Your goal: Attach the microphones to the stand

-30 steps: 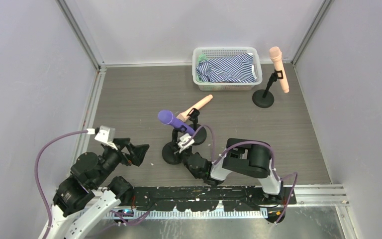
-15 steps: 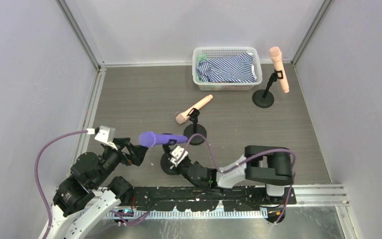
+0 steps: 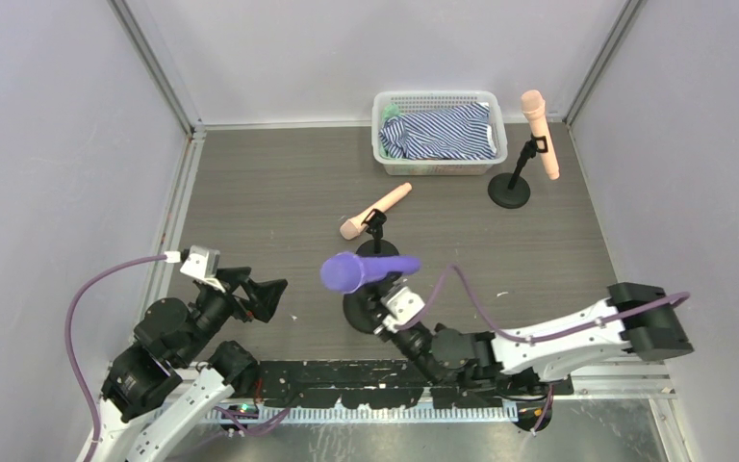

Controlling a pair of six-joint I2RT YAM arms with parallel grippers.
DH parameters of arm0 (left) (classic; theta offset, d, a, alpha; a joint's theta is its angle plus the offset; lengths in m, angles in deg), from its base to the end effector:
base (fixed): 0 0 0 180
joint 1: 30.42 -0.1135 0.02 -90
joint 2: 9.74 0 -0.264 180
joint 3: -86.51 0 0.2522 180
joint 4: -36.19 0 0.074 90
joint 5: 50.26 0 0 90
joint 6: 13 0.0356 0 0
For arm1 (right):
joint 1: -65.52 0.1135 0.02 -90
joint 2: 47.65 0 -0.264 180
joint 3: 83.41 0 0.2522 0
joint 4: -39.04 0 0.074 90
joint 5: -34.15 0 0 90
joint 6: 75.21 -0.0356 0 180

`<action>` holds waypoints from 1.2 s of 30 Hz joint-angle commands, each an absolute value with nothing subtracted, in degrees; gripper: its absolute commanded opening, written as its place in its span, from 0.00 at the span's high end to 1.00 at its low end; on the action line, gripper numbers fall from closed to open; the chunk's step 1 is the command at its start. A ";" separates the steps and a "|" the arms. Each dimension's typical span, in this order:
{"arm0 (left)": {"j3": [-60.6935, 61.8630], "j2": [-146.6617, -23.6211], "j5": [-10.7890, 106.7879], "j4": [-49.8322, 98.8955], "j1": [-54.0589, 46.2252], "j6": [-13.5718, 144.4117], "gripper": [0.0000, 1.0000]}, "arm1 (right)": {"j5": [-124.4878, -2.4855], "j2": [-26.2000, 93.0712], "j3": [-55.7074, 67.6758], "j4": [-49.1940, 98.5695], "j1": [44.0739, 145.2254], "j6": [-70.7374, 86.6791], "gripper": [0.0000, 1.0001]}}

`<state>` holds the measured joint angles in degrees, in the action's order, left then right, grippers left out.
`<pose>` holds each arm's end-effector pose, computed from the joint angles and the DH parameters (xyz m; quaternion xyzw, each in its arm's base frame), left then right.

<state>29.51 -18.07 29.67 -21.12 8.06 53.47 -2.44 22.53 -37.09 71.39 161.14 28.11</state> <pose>0.0298 -0.0158 0.3247 0.0416 0.7565 -0.2774 0.5908 0.0034 0.2569 0.2739 -0.2768 0.6159 0.2244 0.7026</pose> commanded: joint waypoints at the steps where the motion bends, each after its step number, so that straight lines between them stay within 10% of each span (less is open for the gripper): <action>1: 29.69 -17.62 29.36 -19.27 7.73 53.97 0.07 | 8.60 11.95 -36.16 66.38 160.42 33.74 0.99; 14: 29.69 -18.12 29.43 -19.25 7.76 53.88 0.07 | -12.92 1.04 -28.55 32.23 124.60 12.03 0.99; 36: 29.69 -19.41 30.77 -18.81 7.75 54.24 0.07 | -16.01 10.61 -44.34 58.24 74.63 -3.83 0.99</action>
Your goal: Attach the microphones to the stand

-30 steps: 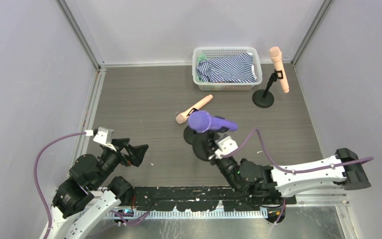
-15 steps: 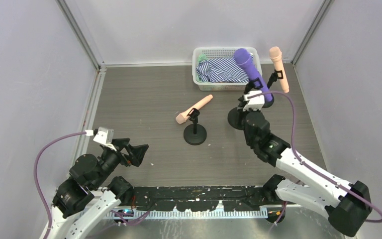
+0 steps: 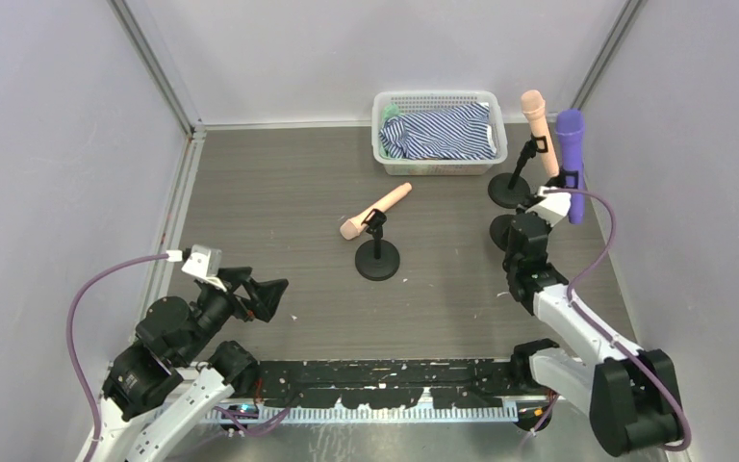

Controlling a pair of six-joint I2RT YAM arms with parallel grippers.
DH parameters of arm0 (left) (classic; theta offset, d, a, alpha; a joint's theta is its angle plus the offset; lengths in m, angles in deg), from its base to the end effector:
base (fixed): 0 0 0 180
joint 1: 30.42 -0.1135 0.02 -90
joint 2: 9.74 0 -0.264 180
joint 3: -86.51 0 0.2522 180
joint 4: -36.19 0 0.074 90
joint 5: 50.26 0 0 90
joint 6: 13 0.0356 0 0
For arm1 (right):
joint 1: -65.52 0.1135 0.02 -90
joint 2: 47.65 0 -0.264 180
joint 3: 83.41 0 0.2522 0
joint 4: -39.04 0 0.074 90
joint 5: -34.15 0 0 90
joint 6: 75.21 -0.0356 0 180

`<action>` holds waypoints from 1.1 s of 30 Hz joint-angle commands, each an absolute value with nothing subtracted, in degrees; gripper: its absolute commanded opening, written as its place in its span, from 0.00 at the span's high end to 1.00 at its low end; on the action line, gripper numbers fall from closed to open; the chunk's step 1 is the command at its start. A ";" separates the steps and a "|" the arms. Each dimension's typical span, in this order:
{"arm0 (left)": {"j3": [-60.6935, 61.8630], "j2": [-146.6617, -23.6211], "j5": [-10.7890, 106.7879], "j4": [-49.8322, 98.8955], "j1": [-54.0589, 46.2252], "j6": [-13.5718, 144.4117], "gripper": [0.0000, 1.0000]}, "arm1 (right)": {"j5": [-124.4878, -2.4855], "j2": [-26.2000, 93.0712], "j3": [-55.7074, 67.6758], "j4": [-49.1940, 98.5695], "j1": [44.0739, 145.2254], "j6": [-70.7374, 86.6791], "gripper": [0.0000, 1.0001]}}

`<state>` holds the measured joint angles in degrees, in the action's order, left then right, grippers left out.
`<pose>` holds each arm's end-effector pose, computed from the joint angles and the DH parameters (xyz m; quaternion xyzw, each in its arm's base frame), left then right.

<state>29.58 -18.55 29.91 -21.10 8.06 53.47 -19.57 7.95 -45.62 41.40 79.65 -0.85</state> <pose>0.0313 -0.0171 0.3243 0.0436 0.7593 -0.2768 0.5872 0.2087 0.0308 0.2268 0.1985 0.7536 -0.0916 0.6199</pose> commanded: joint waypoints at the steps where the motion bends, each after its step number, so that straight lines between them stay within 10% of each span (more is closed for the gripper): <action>1: 29.69 -19.34 30.82 -18.86 7.73 54.24 0.07 | -15.35 12.26 -44.36 60.03 73.37 -3.72 0.99; 13: 29.78 -20.78 32.24 -18.36 7.74 54.48 0.07 | -6.11 37.29 -44.31 92.78 66.32 8.06 0.99; 33: 29.95 -20.81 32.53 -18.24 7.73 54.50 0.07 | -9.95 51.46 -33.28 92.03 59.11 7.28 0.95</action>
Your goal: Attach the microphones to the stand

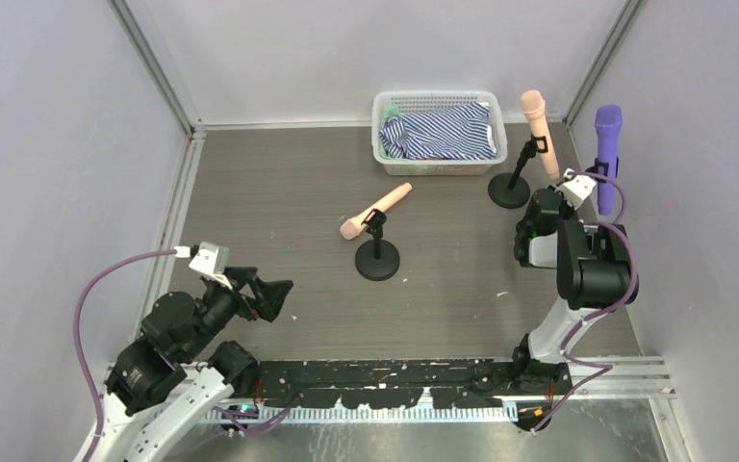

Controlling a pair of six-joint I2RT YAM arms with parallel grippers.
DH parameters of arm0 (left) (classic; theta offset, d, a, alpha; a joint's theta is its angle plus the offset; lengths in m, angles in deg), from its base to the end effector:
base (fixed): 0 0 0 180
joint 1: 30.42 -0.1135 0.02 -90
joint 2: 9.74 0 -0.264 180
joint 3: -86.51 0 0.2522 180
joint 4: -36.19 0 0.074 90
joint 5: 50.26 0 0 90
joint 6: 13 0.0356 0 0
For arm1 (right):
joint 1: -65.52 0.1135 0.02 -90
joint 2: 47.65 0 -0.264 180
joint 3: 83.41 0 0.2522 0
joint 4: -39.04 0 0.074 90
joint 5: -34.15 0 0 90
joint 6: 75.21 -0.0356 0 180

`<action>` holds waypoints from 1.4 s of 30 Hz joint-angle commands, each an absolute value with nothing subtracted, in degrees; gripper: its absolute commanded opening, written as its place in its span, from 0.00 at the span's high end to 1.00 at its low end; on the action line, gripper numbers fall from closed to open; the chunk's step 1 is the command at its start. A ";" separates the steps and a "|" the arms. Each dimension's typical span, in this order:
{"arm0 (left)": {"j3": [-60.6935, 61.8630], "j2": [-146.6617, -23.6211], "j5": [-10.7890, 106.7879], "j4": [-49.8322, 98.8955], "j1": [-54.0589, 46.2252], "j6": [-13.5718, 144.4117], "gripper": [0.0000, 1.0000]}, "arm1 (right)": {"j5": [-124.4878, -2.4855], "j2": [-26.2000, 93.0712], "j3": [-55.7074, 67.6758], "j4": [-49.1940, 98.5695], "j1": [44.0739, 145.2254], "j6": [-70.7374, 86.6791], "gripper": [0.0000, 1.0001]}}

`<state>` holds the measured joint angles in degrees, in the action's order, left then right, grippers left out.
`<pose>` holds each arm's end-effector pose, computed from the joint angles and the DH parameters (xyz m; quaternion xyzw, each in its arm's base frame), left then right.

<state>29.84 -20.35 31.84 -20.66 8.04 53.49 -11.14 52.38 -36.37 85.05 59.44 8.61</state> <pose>0.0366 -0.0228 0.3233 0.0565 0.7678 -0.2819 0.5725 0.3119 -0.0584 0.1600 0.3246 0.6617 -0.2843 0.6132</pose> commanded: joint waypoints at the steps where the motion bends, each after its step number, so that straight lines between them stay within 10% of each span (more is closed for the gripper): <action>1: 29.95 -20.81 32.52 -18.25 7.73 54.50 0.07 | -9.21 51.37 -33.20 91.77 59.11 6.90 0.94; 30: 29.95 -21.42 32.97 -18.05 7.78 54.65 0.07 | -9.32 50.85 -35.02 77.82 59.11 -6.97 0.96; 42: 29.93 -21.65 32.88 -18.03 7.75 54.68 0.07 | -8.60 51.19 -32.93 74.36 59.11 -6.97 0.55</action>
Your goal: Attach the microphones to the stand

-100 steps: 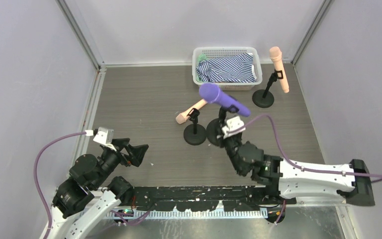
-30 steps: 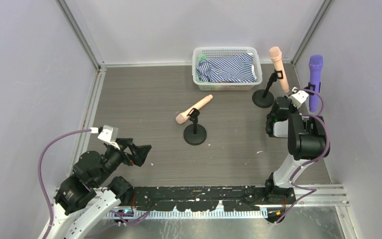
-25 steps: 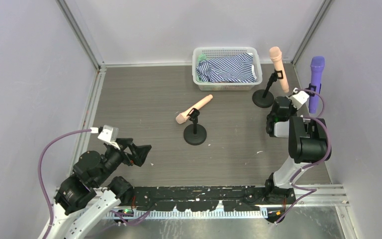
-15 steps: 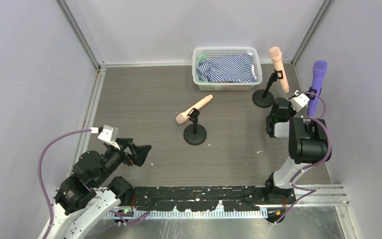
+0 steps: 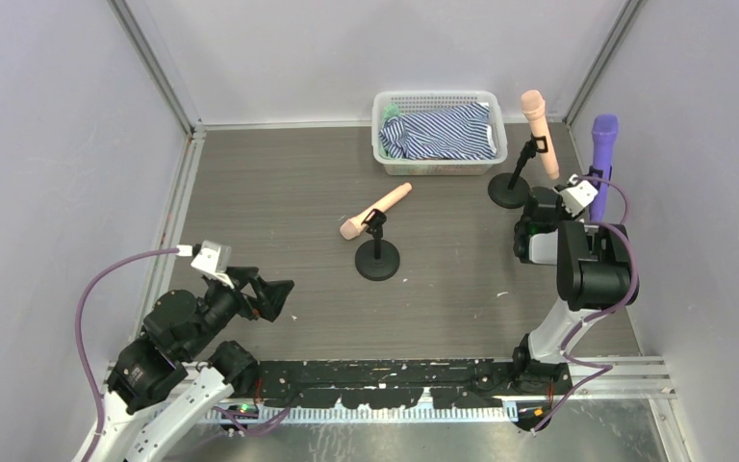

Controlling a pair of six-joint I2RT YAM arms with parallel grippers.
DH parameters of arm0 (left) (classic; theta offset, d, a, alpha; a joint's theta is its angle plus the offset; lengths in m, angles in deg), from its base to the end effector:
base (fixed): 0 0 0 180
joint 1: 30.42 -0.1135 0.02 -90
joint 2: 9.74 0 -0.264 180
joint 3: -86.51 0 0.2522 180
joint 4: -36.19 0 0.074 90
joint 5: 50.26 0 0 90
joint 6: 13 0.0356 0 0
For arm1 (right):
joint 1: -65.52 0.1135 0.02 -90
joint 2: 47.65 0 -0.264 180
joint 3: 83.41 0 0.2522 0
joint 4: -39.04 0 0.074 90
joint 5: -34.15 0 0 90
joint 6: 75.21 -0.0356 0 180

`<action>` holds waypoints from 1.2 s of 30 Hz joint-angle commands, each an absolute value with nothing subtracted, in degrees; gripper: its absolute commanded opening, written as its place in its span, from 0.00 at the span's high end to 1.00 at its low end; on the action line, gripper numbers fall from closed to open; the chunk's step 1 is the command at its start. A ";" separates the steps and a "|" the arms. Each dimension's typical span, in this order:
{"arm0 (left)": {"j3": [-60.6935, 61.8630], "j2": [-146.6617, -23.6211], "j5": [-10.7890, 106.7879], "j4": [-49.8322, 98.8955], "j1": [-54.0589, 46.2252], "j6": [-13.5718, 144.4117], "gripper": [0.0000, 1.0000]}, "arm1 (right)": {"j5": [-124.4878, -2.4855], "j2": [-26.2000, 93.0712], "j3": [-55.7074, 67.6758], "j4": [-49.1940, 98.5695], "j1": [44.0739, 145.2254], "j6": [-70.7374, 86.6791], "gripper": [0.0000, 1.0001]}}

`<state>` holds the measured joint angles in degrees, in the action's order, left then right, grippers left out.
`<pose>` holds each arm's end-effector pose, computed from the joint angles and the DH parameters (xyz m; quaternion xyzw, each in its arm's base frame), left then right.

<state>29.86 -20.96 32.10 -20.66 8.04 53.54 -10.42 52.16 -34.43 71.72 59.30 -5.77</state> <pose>0.0383 -0.0244 0.3229 0.0590 0.7711 -0.2808 0.5683 0.3137 -0.0597 0.1473 0.3934 0.6742 -0.2427 0.5760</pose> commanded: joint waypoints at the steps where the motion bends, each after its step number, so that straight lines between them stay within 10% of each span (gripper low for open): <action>1: 29.95 -21.61 32.88 -18.02 7.73 54.72 0.07 | -8.71 50.94 -33.20 74.25 59.11 -6.91 0.52; 20: 29.95 -21.54 32.97 -17.94 7.79 54.68 0.07 | -19.18 38.71 -35.75 58.02 59.19 -17.78 0.23; 36: 30.04 -21.52 33.07 -17.87 7.73 54.68 0.07 | -22.18 25.77 -39.88 47.89 60.89 -21.86 0.18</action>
